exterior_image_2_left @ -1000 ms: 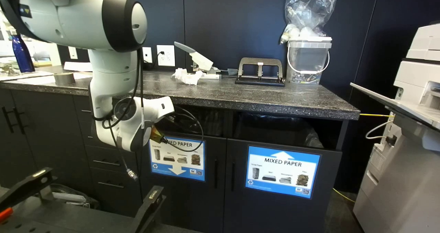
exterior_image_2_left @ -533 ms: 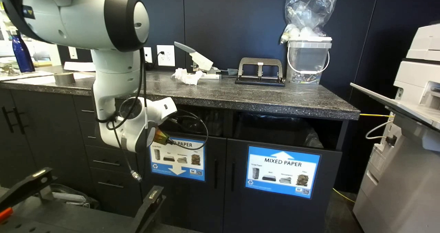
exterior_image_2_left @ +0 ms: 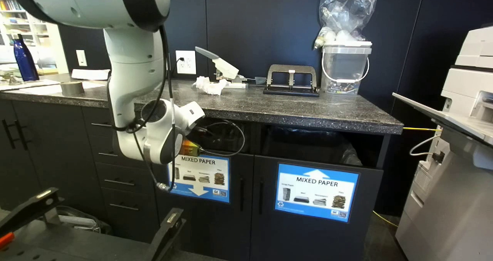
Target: Put the tissues inside the rubbish bin.
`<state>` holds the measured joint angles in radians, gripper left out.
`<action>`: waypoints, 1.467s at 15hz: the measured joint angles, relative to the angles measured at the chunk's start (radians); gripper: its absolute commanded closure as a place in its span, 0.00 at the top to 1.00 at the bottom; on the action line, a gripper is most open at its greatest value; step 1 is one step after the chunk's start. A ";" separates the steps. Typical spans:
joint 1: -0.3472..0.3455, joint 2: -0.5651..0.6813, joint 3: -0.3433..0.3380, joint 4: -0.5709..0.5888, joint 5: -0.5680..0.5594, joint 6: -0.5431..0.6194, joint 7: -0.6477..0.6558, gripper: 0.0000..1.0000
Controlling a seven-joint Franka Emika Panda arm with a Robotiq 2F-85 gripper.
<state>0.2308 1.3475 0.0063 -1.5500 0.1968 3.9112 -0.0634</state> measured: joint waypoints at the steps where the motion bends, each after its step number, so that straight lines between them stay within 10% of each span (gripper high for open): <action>1: 0.000 -0.040 -0.003 -0.042 -0.001 -0.030 -0.019 1.00; 13: 0.095 -0.642 -0.141 -0.434 -0.170 -0.922 -0.083 1.00; 18: 0.100 -0.833 -0.144 -0.393 -0.394 -1.306 -0.027 1.00; 22: 0.041 -0.858 -0.073 -0.273 -0.400 -1.384 -0.014 1.00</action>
<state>0.2713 0.4892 -0.0670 -1.8232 -0.2035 2.5268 -0.0779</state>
